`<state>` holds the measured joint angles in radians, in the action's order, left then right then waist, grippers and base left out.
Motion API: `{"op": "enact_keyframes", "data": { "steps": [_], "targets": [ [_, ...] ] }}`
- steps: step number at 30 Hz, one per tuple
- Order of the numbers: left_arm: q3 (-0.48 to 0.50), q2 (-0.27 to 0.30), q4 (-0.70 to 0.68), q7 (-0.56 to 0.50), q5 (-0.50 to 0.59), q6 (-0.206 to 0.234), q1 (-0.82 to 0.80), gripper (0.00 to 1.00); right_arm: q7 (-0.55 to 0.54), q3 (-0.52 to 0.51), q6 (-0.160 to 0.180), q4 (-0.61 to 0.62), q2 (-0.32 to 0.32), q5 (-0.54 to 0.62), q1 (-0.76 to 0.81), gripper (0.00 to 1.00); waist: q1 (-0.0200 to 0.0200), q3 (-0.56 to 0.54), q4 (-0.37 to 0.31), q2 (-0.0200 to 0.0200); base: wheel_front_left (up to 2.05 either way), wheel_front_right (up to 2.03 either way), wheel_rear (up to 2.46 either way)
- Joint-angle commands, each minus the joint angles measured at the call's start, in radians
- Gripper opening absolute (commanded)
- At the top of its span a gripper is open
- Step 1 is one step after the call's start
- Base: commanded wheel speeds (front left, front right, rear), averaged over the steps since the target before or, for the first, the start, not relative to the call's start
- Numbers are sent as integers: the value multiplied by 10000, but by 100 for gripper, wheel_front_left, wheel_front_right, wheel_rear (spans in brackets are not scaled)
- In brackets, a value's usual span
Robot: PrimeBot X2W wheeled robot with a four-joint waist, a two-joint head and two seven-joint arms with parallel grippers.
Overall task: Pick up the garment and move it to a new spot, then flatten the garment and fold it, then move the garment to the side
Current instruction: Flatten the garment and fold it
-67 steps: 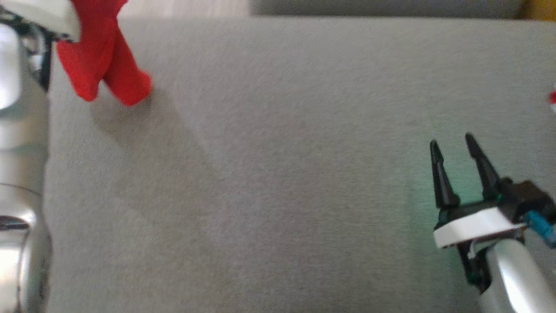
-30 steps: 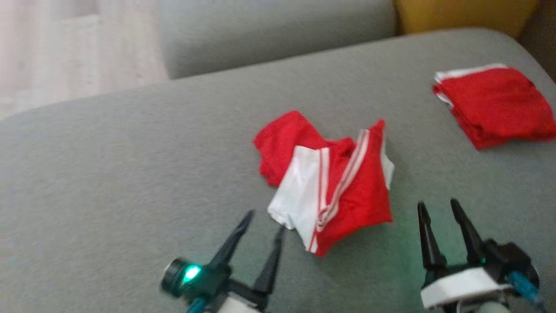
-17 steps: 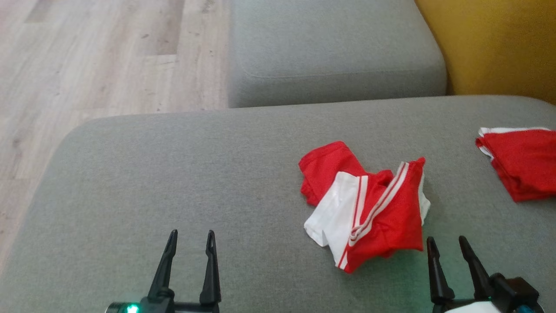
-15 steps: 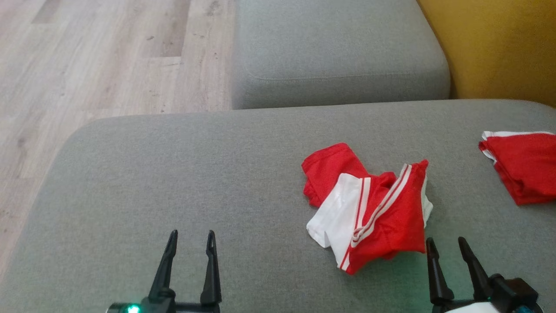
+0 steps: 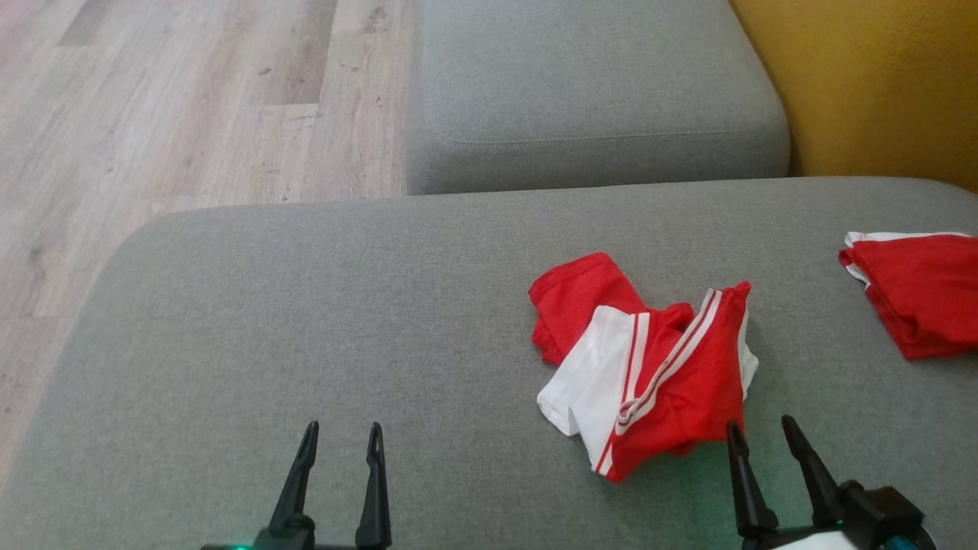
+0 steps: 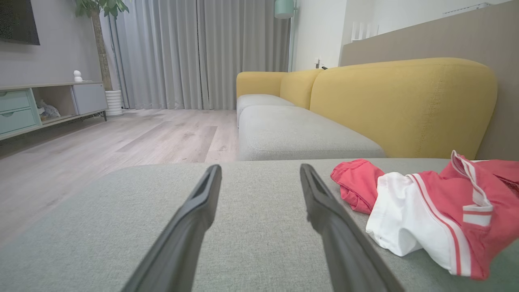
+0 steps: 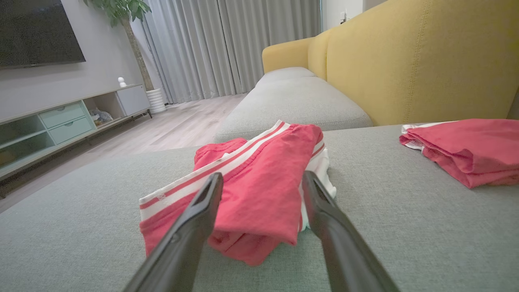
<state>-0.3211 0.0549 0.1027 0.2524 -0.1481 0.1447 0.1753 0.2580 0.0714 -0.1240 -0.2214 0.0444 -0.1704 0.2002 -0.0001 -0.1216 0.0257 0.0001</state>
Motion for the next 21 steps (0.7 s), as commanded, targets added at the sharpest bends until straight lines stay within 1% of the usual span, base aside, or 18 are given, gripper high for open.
{"op": "enact_keyframes", "data": {
  "steps": [1, 17, 21],
  "targets": [
    [350, -46, -252, 93, 79, -31, -374, 100, 38, 268, -67, 379, 80, 93, -318, 100, 1, 3, -19, -1, 0, 0, 0],
    [294, -47, -5, 93, 7, -120, -378, 100, 38, 368, -67, 514, 96, 78, -384, 100, 1, -29, -217, -1, 0, 0, 0],
    [31, -47, 124, 93, 98, -351, -460, 100, 38, 409, -67, 575, 119, 6, -423, 100, 1, 39, -324, -1, 0, 0, 0]
  ]
}}
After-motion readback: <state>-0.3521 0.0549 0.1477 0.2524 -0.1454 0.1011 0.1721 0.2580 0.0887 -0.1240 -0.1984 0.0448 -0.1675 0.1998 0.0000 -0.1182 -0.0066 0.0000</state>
